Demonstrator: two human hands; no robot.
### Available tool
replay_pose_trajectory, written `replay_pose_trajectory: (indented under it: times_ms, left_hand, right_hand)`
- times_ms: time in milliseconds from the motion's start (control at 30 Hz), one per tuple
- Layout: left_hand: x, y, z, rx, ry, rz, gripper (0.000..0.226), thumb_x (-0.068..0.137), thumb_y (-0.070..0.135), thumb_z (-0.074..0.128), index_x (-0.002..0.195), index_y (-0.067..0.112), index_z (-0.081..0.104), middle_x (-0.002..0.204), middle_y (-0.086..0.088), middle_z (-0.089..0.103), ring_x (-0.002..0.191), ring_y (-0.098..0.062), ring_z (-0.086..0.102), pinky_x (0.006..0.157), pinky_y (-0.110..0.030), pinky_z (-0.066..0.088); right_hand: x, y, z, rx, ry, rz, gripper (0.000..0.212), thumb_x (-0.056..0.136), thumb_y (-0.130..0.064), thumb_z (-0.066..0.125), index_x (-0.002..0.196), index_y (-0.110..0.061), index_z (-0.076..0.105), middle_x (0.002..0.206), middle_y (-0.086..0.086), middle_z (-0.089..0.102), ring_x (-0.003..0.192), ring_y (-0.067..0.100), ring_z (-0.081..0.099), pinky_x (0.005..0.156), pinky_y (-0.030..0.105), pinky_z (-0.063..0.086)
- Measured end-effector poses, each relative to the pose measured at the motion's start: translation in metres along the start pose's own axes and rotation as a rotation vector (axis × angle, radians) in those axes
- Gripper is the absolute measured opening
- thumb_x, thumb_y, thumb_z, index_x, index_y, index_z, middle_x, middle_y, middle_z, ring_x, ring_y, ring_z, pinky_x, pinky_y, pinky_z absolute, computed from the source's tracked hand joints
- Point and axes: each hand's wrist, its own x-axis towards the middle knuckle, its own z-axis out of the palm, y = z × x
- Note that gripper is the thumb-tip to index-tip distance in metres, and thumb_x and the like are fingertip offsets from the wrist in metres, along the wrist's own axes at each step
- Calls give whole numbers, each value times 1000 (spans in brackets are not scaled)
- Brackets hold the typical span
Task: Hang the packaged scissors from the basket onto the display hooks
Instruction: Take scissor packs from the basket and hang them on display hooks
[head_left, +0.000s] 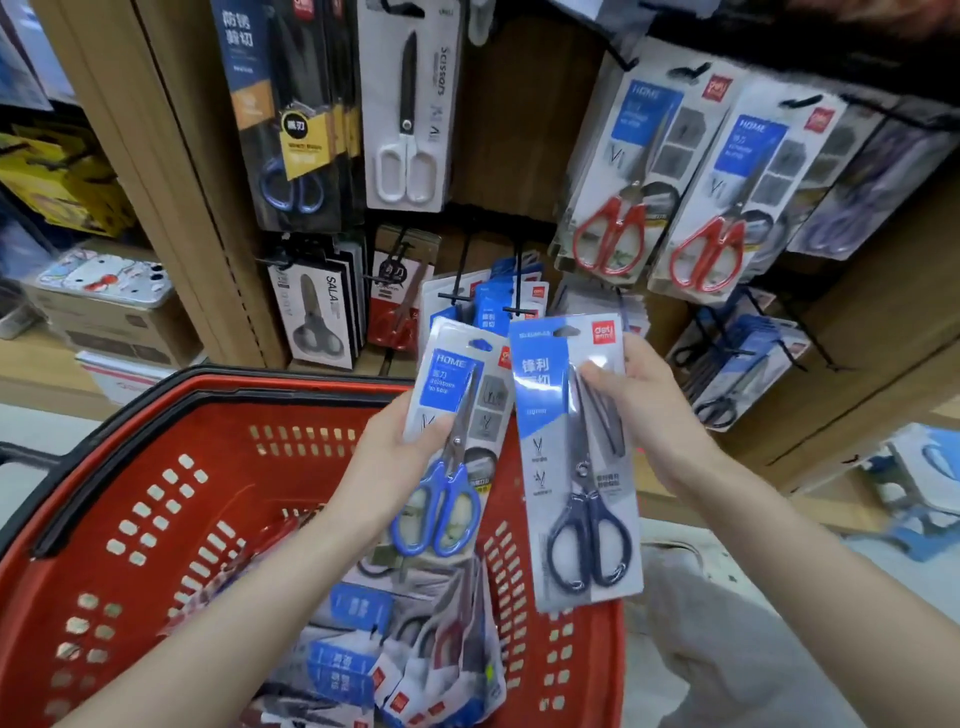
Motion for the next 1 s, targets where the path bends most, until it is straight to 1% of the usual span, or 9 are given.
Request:
replay_pose_trajectory:
  times_ms: [100,200,367,467,533,633,700,800,1000]
  left_hand:
    - [16,17,27,5,-1,65,19,97,19,51,103,31,65,101,7,73,95,-14,68,91,-45,52]
    - [28,29,56,33,-17,114,20,96,18,51,97,33,65,98,9,72,93,-10,68,89,-39,53]
    - [49,29,101,55,-37,133,15,95,16,52,98,26,64,97,7,71,94,-9,67,78,-24,51]
    - [61,29,126,71,-60,139,16,95,15,52,95,27,63,94,13,69,84,5,65,64,-9,47]
    - [69,28,143,91,-87,150,15,95,15,51,102,21,64,94,13,68,80,10,64,59,-5,45]
    - [83,27,171,124,-122,146,17,96,16,51,108,17,63,96,10,70,82,6,66,61,-8,48]
    - [93,24,187,142,-129,132,16,95,18,52,104,23,64,98,8,71,88,-4,68,73,-22,54]
    - [105,21,208,186,-144,114,16,95,20,52,97,32,63,100,7,71,92,-10,68,84,-37,55]
    - [122,14,236,223,-181,91,15,95,18,52,95,29,63,97,8,70,90,-9,68,81,-33,55]
  right_hand:
    - [5,-11,-29,-12,83,-93,7,96,-24,53,96,-27,59,100,-7,68,93,6,65,85,30,52]
    - [7,-4,-59,-81,138,-126,12,97,-30,50,98,-23,59,103,-1,67,95,11,64,81,30,50]
    - [17,51,-111,-71,300,-38,16,98,-20,47,107,-17,59,108,4,67,100,17,64,88,38,50]
    - [27,90,-146,-65,421,73,17,96,-17,46,106,-8,56,105,8,66,93,18,63,84,37,49]
    - [36,114,-168,-62,470,157,30,91,-24,45,108,-1,54,106,14,65,95,24,64,80,36,50]
    - [52,144,-202,-39,559,272,20,95,-19,39,98,-1,49,93,10,61,84,22,58,68,31,42]
    - [64,162,-220,-34,614,328,12,98,-13,35,95,-5,44,81,4,53,74,16,50,60,28,37]
    - [85,184,-239,-31,634,351,18,95,-14,35,92,-3,49,84,10,59,79,23,58,63,30,41]
    - [123,211,-255,4,649,375,28,92,-17,35,98,3,55,92,17,65,83,31,63,60,30,43]
